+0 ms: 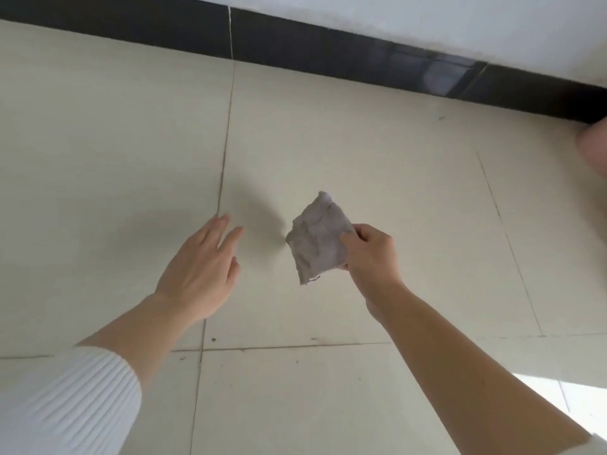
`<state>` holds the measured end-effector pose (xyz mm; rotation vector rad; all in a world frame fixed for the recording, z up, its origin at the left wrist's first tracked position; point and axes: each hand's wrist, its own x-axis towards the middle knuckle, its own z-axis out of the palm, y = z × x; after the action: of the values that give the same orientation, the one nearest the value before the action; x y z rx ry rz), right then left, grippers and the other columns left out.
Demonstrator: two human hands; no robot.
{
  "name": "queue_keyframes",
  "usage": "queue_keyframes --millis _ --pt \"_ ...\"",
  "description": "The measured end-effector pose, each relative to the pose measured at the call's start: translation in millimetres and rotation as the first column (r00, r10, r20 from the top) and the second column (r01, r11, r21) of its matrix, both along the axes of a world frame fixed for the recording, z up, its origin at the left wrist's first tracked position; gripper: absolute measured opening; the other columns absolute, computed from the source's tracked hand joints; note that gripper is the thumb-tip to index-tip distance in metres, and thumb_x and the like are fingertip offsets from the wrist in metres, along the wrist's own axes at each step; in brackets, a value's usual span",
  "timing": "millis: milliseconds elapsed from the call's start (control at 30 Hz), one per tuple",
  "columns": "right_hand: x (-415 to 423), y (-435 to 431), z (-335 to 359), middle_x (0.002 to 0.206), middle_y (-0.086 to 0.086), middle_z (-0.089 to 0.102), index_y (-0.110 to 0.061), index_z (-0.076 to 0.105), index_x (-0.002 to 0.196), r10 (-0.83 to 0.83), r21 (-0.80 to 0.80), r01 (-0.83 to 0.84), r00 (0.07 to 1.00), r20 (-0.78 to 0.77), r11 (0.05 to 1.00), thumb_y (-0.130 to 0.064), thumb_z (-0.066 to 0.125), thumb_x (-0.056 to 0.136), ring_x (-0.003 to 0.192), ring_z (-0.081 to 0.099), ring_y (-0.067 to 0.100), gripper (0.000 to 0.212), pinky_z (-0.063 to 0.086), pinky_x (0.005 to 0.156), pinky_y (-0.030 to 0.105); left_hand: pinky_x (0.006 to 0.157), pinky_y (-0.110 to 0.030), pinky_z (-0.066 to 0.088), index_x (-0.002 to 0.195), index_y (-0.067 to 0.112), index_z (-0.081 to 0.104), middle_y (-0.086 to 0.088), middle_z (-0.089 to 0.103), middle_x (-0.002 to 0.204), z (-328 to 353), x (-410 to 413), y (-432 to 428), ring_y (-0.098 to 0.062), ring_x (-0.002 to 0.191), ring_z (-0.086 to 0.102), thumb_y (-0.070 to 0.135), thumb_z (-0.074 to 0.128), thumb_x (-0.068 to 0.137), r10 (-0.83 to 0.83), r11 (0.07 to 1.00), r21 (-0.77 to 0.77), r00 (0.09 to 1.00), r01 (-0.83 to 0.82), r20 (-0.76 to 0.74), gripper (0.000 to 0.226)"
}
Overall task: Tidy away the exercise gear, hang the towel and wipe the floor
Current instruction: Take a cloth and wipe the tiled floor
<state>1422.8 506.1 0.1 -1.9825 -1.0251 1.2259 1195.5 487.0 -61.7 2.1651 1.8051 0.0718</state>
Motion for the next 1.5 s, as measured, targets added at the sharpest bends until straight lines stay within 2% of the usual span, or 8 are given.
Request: queue_keyframes --millis 67,133,233,333,467,1133,1333,1500 --pt "9.6 5.8 -23.6 0.081 0.003 0.055 -0.001 0.059 0.095 -0.012 0.009 0.011 0.99 0.141 1.0 -0.012 0.045 0.088 0.077 0.05 0.022 0.019 0.04 0.066 0.03 0.118 -0.037 0.02 0.148 0.01 0.029 -0.015 0.017 0.158 -5.3 -1.4 31.8 -0.028 0.146 0.016 0.024 0.037 0.097 0.002 0.998 0.061 1.0 -0.003 0.007 0.053" --pt "17.8 3.9 -44.2 0.117 -0.001 0.056 -0.013 0.054 0.121 0.084 0.02 -0.104 0.889 0.45 0.994 -0.014 0.046 0.091 0.111 0.048 0.02 0.031 0.042 0.085 0.028 0.118 -0.037 0.017 0.149 0.012 0.027 -0.014 0.015 0.159 -9.6 1.5 54.1 -0.027 0.147 0.013 0.025 0.035 0.099 0.054 0.995 0.082 0.998 -0.056 0.033 0.053" --pt "12.7 4.8 -61.9 0.157 -0.005 0.021 -0.02 0.029 0.147 0.269 0.084 -0.422 0.705 0.656 0.903 -0.015 0.04 0.098 0.144 0.011 0.011 0.051 0.013 0.116 0.026 0.12 -0.036 0.012 0.152 0.016 0.017 -0.01 0.005 0.161 -26.5 5.6 60.7 -0.025 0.148 0.006 0.032 0.029 0.1 0.09 0.995 0.05 0.995 -0.091 0.034 0.056" --pt "0.2 8.7 -78.9 0.16 -0.009 -0.013 -0.029 0.002 0.153 0.491 -0.057 -0.614 0.568 0.66 0.787 -0.029 0.021 0.104 0.145 -0.022 0.01 0.053 -0.014 0.117 0.027 0.12 -0.041 0.011 0.153 0.015 0.013 -0.013 0.001 0.161 -50.7 4.3 51.5 -0.028 0.148 0.005 0.042 0.017 0.096 0.154 0.988 0.022 0.988 -0.154 0.003 0.063" --pt "5.5 14.3 -111.2 0.153 -0.013 -0.032 -0.039 -0.022 0.147 0.533 -0.147 -0.628 0.487 0.692 0.765 -0.044 0.005 0.101 0.138 -0.037 0.011 0.054 -0.021 0.115 0.032 0.119 -0.04 0.004 0.153 0.012 0.012 -0.012 0.002 0.16 -69.6 8.3 58.0 -0.023 0.149 0.0 0.05 0.007 0.09 0.201 0.977 0.077 0.979 -0.198 -0.027 0.074" --pt "13.9 242.7 -122.8 0.161 -0.004 -0.011 -0.034 -0.001 0.153 0.399 -0.161 -0.42 0.572 0.717 0.893 -0.038 0.013 0.103 0.147 -0.015 0.023 0.052 -0.009 0.119 0.039 0.119 -0.043 0.016 0.151 0.007 0.022 -0.014 0.018 0.158 -72.9 16.0 69.4 -0.024 0.148 0.013 0.043 0.025 0.094 0.265 0.953 0.164 0.964 -0.257 -0.034 0.067" --pt "15.2 230.3 -113.9 0.162 -0.006 -0.006 -0.036 -0.001 0.153 0.513 -0.165 -0.577 0.516 0.686 0.8 -0.04 0.017 0.103 0.148 -0.014 0.021 0.053 -0.009 0.119 0.037 0.119 -0.041 0.013 0.151 0.008 0.022 -0.014 0.018 0.158 -71.9 16.1 69.9 -0.024 0.148 0.013 0.044 0.025 0.093 0.267 0.954 0.153 0.963 -0.259 -0.035 0.069" --pt "10.4 164.9 -105.5 0.161 -0.01 -0.006 -0.04 0.0 0.152 0.647 -0.143 -0.773 0.396 0.651 0.618 -0.04 0.019 0.103 0.147 -0.017 0.014 0.052 -0.011 0.119 0.033 0.119 -0.04 0.012 0.151 0.008 0.022 -0.013 0.015 0.159 -71.9 14.1 71.2 -0.024 0.148 0.011 0.045 0.025 0.092 0.266 0.956 0.136 0.963 -0.259 -0.036 0.07"
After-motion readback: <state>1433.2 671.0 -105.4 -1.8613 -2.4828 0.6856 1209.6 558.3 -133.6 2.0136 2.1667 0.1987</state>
